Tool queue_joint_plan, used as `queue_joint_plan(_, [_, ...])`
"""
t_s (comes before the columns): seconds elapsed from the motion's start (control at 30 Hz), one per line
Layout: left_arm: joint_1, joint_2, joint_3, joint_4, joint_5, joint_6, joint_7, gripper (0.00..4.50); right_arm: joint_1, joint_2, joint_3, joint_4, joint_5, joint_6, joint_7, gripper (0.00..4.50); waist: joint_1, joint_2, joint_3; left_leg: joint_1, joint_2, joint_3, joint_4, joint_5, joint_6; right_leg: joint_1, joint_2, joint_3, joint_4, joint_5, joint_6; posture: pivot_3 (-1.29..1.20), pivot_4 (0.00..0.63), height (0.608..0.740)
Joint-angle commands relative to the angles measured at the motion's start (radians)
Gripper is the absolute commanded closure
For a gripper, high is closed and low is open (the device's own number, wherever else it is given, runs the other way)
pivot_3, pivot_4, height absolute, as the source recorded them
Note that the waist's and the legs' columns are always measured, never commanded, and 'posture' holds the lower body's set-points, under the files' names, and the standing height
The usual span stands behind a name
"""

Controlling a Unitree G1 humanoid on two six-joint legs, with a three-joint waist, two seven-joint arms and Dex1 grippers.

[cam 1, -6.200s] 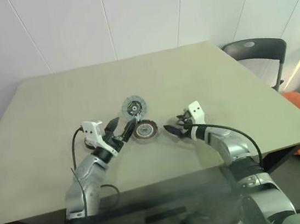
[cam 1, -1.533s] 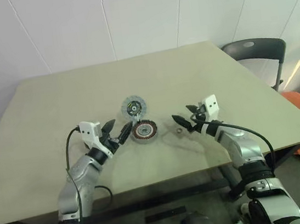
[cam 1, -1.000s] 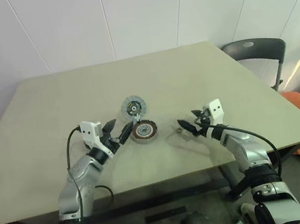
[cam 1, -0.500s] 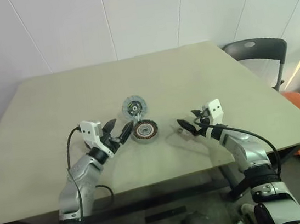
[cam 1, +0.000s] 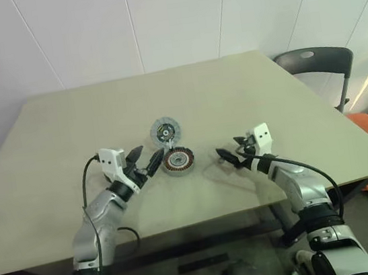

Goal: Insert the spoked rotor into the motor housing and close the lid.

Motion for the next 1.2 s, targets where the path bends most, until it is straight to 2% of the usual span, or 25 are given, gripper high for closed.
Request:
queue_joint_plan(0.03, [-0.011, -0.005, -0.003, -0.032, -0.005, -0.006, -0.002, 0.32, -0.013, -0.002, 0.001, -0.056, 0.007, 0.001, 0.004, 0.06, 0.0, 0.0, 0.0, 0.0, 0.0, 0.0, 0.0, 0.0, 0.0, 0.0, 0.0, 0.0, 0.0, 0.0, 0.0, 0.0, 0.0, 0.74])
queue_joint_plan(0.53, [0.042, -0.007, 0.009, -0.083, -0.011, 0.008, 0.016, 0.32, -0.012, -0.008, 0.01, -0.064, 0.007, 0.016, 0.014, 0.06, 0.0, 0.0, 0.0, 0.0, 0.0, 0.0, 0.0, 0.0, 0.0, 0.0, 0.0, 0.0, 0.0, 0.0, 0.0, 0.0, 0.0, 0.74])
queue_joint_plan(0.87, [-0.011, -0.024, 0.085, -0.018, 0.039, -0.071, 0.132, 0.32, -0.032, 0.004, 0.018, -0.046, 0.006, 0.011, 0.013, 0.06, 0.0, 0.0, 0.0, 0.0, 0.0, 0.0, 0.001, 0.0, 0.0, 0.0, 0.0, 0.0, 0.0, 0.0, 0.0, 0.0, 0.0, 0.74])
queue_joint_plan(1.2, [-0.022, -0.019, 0.133, 0.021, 0.089, -0.152, 0.182, 0.32, -0.045, 0.011, -0.005, -0.021, -0.042, -0.095, -0.09, 0.06, 0.001, 0.0, 0.0, 0.0, 0.0, 0.0, 0.001, 0.0, 0.0, 0.0, -0.001, 0.0, 0.0, 0.0, 0.0, 0.0, 0.0, 0.74])
